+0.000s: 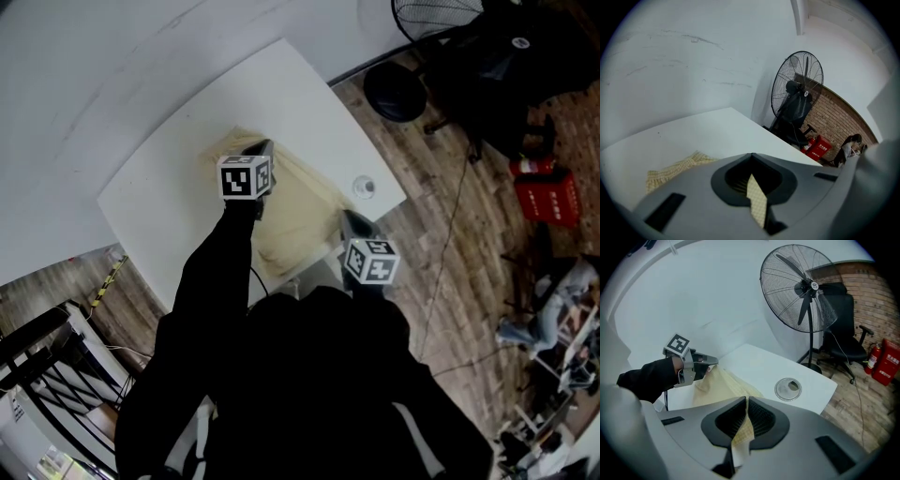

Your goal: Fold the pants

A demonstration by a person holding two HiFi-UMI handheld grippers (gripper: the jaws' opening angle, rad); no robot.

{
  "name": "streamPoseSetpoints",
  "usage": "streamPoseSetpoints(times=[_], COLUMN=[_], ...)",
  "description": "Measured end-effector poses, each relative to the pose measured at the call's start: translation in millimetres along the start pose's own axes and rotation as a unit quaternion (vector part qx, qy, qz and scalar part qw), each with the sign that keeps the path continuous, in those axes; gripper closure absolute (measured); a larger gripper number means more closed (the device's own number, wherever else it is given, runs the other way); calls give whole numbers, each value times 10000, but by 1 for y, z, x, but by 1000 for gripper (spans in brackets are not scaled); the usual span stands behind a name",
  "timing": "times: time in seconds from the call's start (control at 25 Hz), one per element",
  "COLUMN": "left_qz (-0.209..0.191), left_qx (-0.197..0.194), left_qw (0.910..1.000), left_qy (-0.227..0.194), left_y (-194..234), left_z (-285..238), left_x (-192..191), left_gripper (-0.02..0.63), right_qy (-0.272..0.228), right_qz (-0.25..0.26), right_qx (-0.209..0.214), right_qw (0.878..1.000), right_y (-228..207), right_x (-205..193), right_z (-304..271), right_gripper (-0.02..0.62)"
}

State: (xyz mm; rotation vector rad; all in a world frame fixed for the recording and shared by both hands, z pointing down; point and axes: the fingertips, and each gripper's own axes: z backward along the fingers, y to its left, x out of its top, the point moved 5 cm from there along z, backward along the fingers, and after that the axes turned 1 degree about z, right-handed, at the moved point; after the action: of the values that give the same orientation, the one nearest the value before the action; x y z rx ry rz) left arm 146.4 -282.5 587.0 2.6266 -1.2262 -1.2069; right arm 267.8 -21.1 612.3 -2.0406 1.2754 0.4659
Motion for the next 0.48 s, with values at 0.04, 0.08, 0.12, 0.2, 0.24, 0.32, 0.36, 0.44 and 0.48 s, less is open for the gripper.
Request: streamPoseSetpoints(times=[0.04, 0.08, 0.12, 0.2, 0.24, 0.32, 0.36, 0.44, 0.48], left_qz=[-17, -20, -6, 25, 23, -27, -48, -33, -11], left_qx=[6, 15, 25, 40, 43, 33, 7, -57, -68], left_qw=[10000, 10000, 10000, 9999, 9999, 10000, 10000, 10000, 10000], left_qy=[18, 41, 67, 102, 103, 74, 59, 39, 30], left_y=[0, -1, -1, -2, -2, -1, -2, -4, -4], left_z=[0, -1, -4, -9, -10, -12, -13, -16, -17], left_x=[1, 0, -1, -4, -6, -8, -9, -9, -9], left_gripper=[604, 604, 604, 604, 603, 603, 570, 509, 509], right_qy=[34, 73, 111, 180, 200, 203, 198, 167, 153], right_qz=[1, 7, 11, -3, -13, 24, 66, 114, 120], right_qx=[-6, -12, -20, -44, -76, -153, -163, -127, -109], right_qw=[10000, 10000, 9999, 9998, 9998, 9997, 9997, 9997, 9998], right_y=[0, 0, -2, -5, -6, -5, -5, -4, -4], right_x=[-1, -3, -4, -6, -7, -7, -6, -2, -1], right_z=[-2, -4, -6, -9, -9, -10, -10, -10, -9], right_gripper=[577, 577, 577, 577, 577, 570, 512, 450, 449])
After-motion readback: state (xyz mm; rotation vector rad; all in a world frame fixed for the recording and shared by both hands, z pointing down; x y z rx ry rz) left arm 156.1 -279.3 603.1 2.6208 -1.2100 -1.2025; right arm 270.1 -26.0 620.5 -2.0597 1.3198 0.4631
